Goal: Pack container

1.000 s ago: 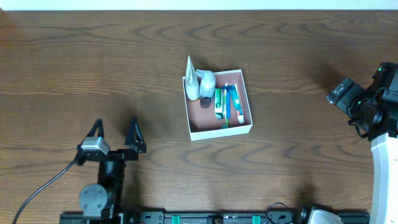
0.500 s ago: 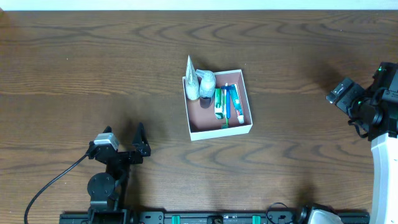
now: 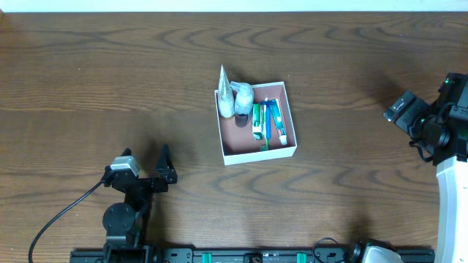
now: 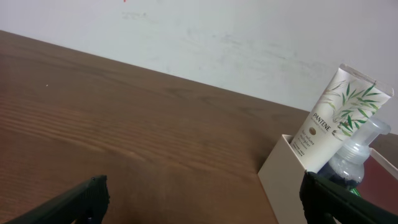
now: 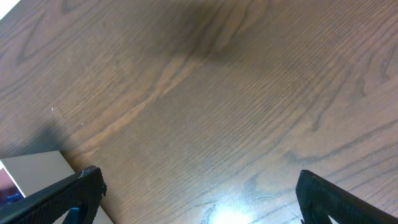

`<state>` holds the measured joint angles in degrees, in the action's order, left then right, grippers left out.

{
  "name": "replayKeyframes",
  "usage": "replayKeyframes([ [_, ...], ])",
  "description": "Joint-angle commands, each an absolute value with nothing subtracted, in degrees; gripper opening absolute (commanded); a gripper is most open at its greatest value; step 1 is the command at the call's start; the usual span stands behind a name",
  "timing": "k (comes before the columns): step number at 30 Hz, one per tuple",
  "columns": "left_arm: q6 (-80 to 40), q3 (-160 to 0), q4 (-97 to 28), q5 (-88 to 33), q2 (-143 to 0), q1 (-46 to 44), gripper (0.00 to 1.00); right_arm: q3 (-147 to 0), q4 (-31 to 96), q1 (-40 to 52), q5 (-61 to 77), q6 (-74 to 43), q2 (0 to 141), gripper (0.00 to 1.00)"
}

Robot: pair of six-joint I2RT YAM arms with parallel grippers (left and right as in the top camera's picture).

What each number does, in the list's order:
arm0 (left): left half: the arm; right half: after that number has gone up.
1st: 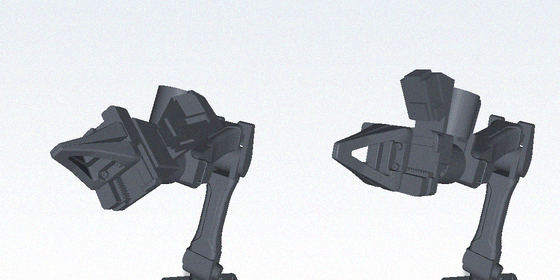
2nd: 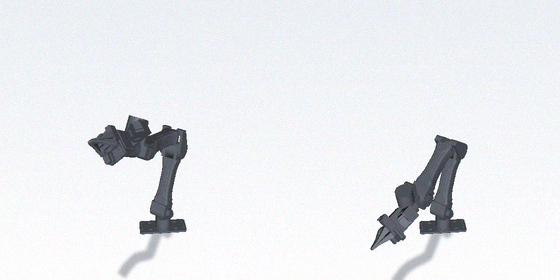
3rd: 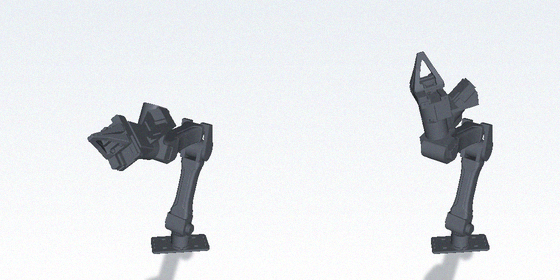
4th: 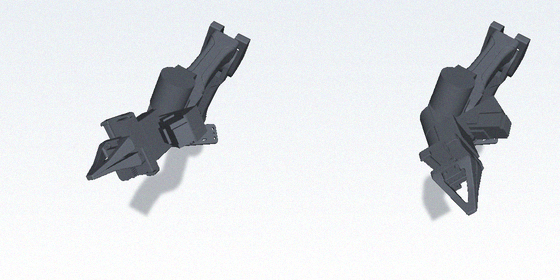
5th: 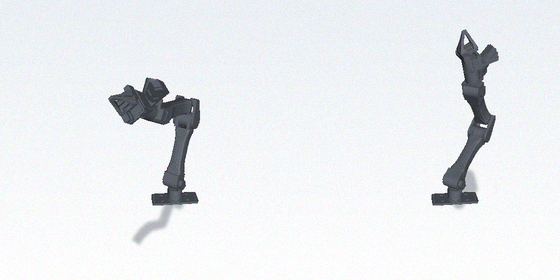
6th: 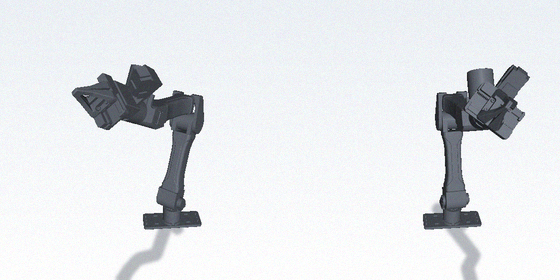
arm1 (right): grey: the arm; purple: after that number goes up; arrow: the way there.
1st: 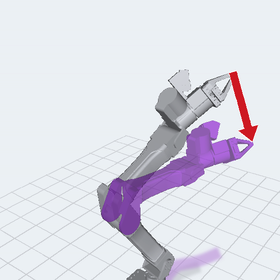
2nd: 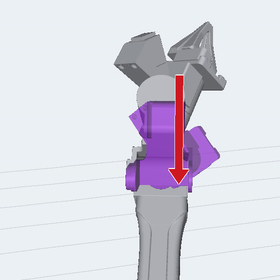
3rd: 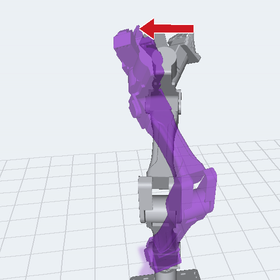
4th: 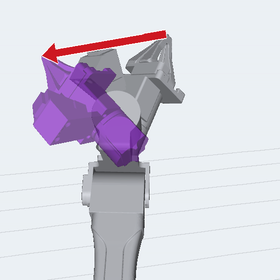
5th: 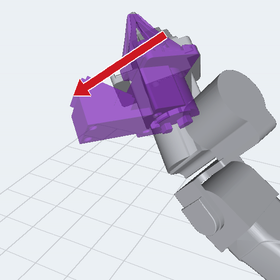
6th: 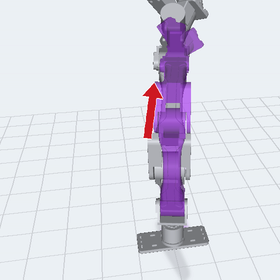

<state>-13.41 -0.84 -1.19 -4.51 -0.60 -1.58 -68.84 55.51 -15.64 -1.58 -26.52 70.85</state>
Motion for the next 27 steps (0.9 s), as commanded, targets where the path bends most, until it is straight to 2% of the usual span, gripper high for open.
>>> replayKeyframes([
  [1, -12.27, -0.23, -3.64, -5.39, -0.23, -1.34, 0.98, -69.54, 55.57, -15.94, -2.35, -26.09, 70.5, 0.99],
  [14, -12.27, -0.23, -3.64, -5.39, -0.23, -1.34, 0.98, -69.45, 55.57, -15.66, -2.37, -26.09, 69.04, 0.99],
  [27, -12.27, -0.23, -3.64, -5.39, -0.23, -1.34, 0.98, -61.32, 55.55, -5.32, -2.35, -26.09, 44.25, 0.99],
])
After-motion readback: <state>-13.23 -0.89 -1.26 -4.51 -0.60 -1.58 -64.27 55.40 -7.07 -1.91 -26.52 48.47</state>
